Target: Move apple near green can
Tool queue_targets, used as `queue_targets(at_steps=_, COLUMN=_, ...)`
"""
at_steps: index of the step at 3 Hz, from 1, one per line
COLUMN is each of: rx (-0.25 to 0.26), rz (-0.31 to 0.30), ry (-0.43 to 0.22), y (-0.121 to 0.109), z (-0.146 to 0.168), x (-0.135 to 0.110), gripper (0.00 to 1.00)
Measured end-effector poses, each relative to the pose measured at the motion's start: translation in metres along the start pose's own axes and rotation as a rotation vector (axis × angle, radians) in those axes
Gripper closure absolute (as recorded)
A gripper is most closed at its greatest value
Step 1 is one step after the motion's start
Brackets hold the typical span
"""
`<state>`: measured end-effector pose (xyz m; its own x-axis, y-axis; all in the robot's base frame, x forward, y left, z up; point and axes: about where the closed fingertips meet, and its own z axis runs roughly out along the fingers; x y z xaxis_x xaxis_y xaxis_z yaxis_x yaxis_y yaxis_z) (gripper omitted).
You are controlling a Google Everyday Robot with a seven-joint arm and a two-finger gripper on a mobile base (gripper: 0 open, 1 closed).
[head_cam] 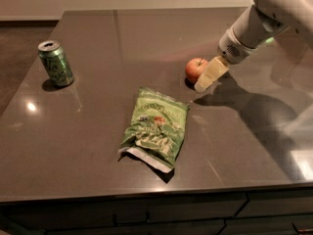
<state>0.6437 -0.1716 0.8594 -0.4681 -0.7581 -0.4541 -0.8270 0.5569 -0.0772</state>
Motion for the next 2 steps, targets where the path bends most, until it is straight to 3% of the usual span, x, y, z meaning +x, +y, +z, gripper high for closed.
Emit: queue_targets(at_steps=2, rx=-0.025, rz=-0.025, ry=-0.037, y=-0.0014, z=0.0155, x=-0.0171, gripper=0.0)
